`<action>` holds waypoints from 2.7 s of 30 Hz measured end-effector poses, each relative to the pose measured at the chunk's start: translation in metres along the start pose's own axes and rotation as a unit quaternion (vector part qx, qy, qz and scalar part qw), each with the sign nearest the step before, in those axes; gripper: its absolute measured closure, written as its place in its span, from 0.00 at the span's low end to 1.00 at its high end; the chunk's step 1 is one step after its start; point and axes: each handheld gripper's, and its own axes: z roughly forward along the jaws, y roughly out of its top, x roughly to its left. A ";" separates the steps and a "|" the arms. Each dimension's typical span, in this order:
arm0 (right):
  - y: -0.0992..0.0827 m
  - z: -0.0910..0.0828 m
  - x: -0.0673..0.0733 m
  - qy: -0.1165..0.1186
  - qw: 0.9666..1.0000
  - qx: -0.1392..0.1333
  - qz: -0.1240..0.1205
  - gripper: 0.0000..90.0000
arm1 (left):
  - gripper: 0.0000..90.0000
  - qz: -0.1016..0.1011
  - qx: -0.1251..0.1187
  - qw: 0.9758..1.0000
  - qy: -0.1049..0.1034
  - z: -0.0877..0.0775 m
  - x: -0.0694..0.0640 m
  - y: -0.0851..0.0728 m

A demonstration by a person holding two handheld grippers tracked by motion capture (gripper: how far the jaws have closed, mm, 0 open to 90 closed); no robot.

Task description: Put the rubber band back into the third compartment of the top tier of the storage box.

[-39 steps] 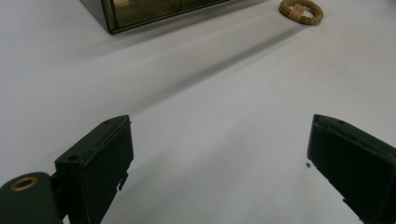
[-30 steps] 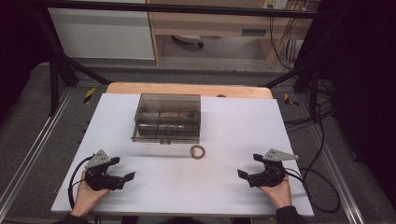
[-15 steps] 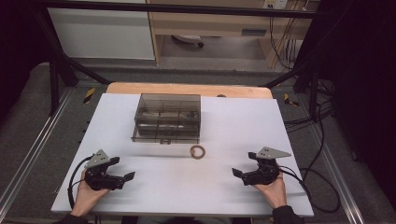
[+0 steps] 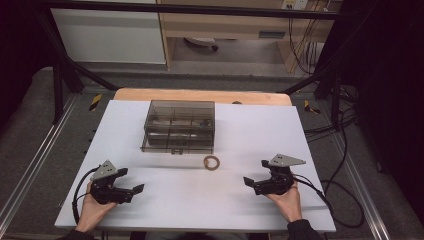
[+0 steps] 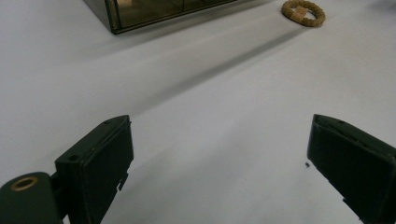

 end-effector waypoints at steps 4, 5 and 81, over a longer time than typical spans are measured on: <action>0.003 0.003 0.002 -0.002 1.000 0.000 -0.002 0.01 | 0.07 -0.001 0.000 1.000 0.001 0.000 0.000 0.000; 0.004 0.004 0.003 -0.002 1.000 -0.001 -0.002 0.01 | 0.07 -0.002 0.000 1.000 0.001 0.000 0.000 0.000; 0.046 0.099 0.019 -0.014 0.999 0.048 -0.010 0.38 | 0.08 -0.005 0.004 1.000 0.012 0.000 0.001 0.000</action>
